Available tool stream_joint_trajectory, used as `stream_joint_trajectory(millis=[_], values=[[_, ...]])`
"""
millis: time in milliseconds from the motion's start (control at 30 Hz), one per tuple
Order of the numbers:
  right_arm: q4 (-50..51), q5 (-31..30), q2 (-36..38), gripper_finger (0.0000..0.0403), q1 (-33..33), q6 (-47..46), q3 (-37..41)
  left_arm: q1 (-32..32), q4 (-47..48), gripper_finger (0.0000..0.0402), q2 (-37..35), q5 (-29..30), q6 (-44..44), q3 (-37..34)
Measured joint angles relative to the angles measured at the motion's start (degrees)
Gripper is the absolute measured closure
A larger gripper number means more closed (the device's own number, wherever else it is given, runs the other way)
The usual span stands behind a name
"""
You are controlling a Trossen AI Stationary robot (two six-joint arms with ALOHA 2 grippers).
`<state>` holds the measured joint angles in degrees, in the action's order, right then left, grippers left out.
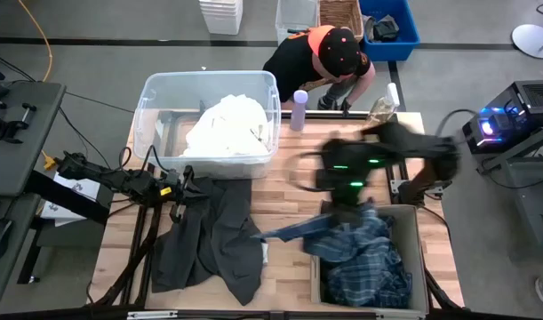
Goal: Sort clothes
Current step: Put the blue cloth into the brown bin
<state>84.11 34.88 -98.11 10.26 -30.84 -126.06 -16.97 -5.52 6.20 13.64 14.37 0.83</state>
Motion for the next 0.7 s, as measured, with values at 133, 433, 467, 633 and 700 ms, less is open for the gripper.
stream_joint_trajectory(millis=[133, 433, 467, 633, 700], values=[[0.68, -14.57, 9.90, 0.0401, 6.98, -10.88, 2.53, 0.02, 0.01, 0.0401, 0.22, 0.03, -0.02, 0.01], [5.84, -36.97, 22.01, 0.0402, 25.09, -37.73, 15.19, 0.02, 0.04, 0.0401, 0.24, 0.01, 0.00, 0.01], [5.77, -36.83, 22.87, 0.0402, 26.69, -40.35, 17.90, 0.02, 0.04, 0.0401, 0.24, 0.01, 0.00, 0.01], [4.63, -32.01, 25.61, 0.0402, 32.86, -49.97, 33.88, 0.02, 0.04, 0.0401, 0.24, 0.01, 0.00, 0.01], [0.83, -28.06, 26.05, 0.0402, 34.07, -51.29, 40.45, 0.02, 0.07, 0.0401, 0.24, 0.01, 0.00, 0.01]])
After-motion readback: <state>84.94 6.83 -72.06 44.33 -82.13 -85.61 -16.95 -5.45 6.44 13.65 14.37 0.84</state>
